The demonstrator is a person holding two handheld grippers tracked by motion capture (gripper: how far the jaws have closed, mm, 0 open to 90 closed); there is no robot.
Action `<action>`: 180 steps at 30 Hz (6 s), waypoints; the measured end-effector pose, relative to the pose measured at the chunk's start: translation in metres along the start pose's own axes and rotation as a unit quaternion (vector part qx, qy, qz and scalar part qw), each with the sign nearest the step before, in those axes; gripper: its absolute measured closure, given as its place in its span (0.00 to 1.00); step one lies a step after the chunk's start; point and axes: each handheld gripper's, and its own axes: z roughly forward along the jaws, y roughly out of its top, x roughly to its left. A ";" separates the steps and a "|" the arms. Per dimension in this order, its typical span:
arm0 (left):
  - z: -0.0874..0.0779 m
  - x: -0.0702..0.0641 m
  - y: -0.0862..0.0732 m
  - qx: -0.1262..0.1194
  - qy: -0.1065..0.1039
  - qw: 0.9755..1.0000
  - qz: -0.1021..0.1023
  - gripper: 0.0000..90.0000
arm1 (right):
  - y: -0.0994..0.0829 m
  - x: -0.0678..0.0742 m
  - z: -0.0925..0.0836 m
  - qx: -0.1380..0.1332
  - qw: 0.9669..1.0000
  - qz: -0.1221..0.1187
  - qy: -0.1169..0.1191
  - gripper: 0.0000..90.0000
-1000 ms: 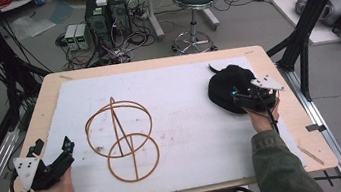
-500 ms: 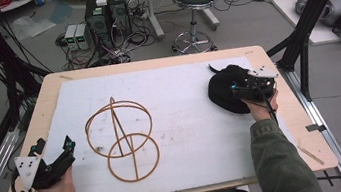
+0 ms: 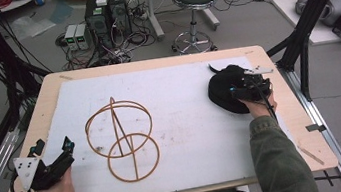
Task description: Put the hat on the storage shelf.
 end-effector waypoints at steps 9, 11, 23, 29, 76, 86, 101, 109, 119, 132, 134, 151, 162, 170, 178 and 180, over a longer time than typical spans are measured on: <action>0.001 0.000 -0.001 0.003 -0.002 1.000 -0.002 0.21 | 0.001 0.005 -0.001 -0.002 1.000 -0.005 -0.025 0.23; 0.001 0.000 -0.001 0.003 -0.002 1.000 -0.003 0.21 | 0.001 0.006 -0.002 0.000 1.000 0.008 -0.012 0.37; 0.001 0.001 -0.001 0.003 -0.001 1.000 -0.007 0.21 | -0.001 0.012 -0.006 0.015 0.999 0.022 -0.023 0.91; 0.001 0.001 -0.001 0.002 0.001 1.000 -0.006 0.21 | -0.002 0.011 -0.007 0.017 0.999 0.019 -0.019 0.97; 0.001 -0.002 -0.002 0.005 -0.005 1.000 -0.005 0.21 | 0.031 0.033 -0.107 -0.258 0.962 0.035 0.085 0.97; 0.000 -0.002 -0.002 0.006 -0.008 1.000 -0.006 0.21 | 0.051 0.072 -0.136 -0.306 0.937 -0.001 0.167 0.97; 0.001 0.000 -0.002 0.007 -0.009 1.000 -0.009 0.21 | 0.068 0.113 -0.157 -0.335 0.904 0.003 0.266 0.97; 0.001 0.000 -0.002 0.009 -0.011 1.000 -0.011 0.22 | 0.075 0.136 -0.169 -0.345 0.882 -0.002 0.321 0.97; 0.001 0.002 -0.003 0.010 -0.011 1.000 -0.015 0.22 | 0.080 0.166 -0.177 -0.346 0.859 -0.011 0.378 0.97; 0.001 0.003 -0.003 0.011 -0.013 1.000 -0.015 0.22 | 0.087 0.203 -0.179 -0.340 0.835 -0.023 0.432 0.97; 0.001 0.003 -0.003 0.011 -0.014 1.000 -0.016 0.22 | 0.088 0.212 -0.179 -0.334 0.833 -0.030 0.441 0.97; 0.002 0.004 -0.003 0.013 -0.016 1.000 -0.017 0.22 | 0.099 0.239 -0.166 -0.274 0.837 -0.073 0.468 0.96; 0.002 0.004 -0.004 0.014 -0.018 1.000 -0.016 0.23 | 0.095 0.250 -0.163 -0.240 0.836 -0.104 0.483 0.92; 0.002 0.004 -0.004 0.014 -0.020 1.000 -0.018 0.23 | 0.093 0.251 -0.161 -0.230 0.836 -0.105 0.487 0.87; 0.002 0.004 -0.005 0.016 -0.021 0.999 -0.017 0.23 | 0.085 0.248 -0.158 -0.235 0.832 -0.107 0.491 0.64; 0.002 0.003 -0.005 0.016 -0.021 0.999 -0.017 0.23 | 0.084 0.248 -0.158 -0.237 0.832 -0.107 0.490 0.61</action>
